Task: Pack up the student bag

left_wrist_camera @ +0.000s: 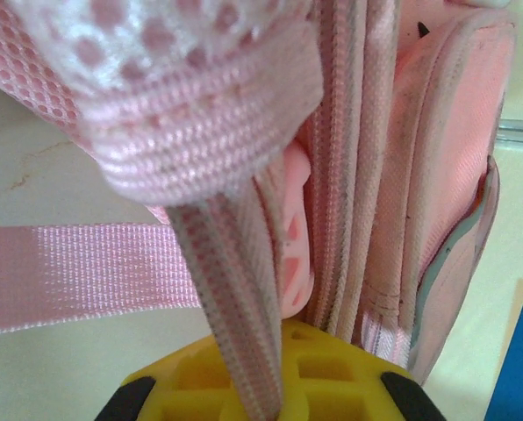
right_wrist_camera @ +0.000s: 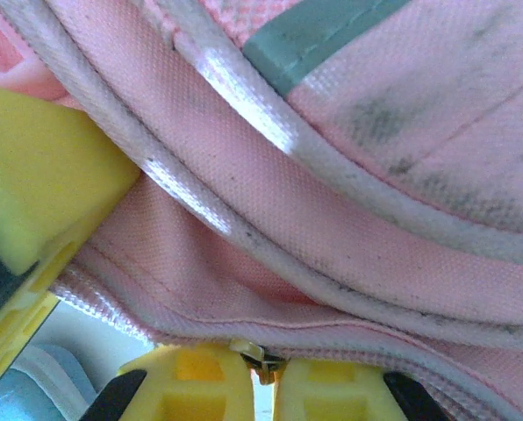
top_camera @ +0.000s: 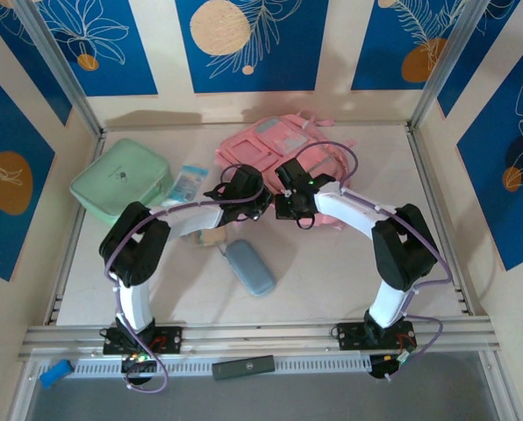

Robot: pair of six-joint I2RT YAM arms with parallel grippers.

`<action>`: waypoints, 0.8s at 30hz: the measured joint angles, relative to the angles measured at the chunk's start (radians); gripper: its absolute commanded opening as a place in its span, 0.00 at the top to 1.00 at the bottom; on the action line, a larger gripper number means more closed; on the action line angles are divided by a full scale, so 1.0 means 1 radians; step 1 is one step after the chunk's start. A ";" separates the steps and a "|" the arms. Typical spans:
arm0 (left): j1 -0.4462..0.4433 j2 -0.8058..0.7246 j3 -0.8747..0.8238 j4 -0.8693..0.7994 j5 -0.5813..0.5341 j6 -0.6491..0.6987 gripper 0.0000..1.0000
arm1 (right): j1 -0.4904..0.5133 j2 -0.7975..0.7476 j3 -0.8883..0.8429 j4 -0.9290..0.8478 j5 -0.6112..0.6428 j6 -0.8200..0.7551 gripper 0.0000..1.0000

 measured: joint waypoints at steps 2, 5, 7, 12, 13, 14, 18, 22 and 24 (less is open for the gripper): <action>0.000 -0.005 -0.002 -0.003 0.000 0.007 1.00 | 0.000 -0.017 -0.016 0.004 0.009 0.004 1.00; 0.000 -0.024 -0.011 -0.014 0.001 0.020 1.00 | 0.000 -0.061 -0.053 0.010 0.009 0.018 1.00; -0.003 -0.043 -0.022 -0.018 0.012 0.027 1.00 | -0.001 -0.097 -0.076 0.002 0.013 0.030 1.00; 0.014 -0.068 -0.040 -0.026 0.038 0.046 1.00 | -0.011 -0.191 -0.145 -0.037 0.029 0.054 1.00; 0.020 -0.069 -0.040 -0.030 0.045 0.051 1.00 | -0.019 -0.215 -0.164 -0.051 0.033 0.059 1.00; 0.026 -0.070 -0.041 -0.033 0.051 0.053 1.00 | -0.026 -0.233 -0.179 -0.066 0.039 0.063 1.00; 0.049 -0.072 -0.043 -0.042 0.095 0.069 1.00 | -0.048 -0.299 -0.220 -0.107 0.069 0.071 1.00; 0.071 -0.071 -0.031 -0.062 0.159 0.104 1.00 | -0.045 -0.351 -0.235 -0.129 0.078 0.075 1.00; 0.082 -0.061 0.005 -0.098 0.191 0.130 1.00 | -0.021 -0.371 -0.235 -0.138 0.083 0.076 1.00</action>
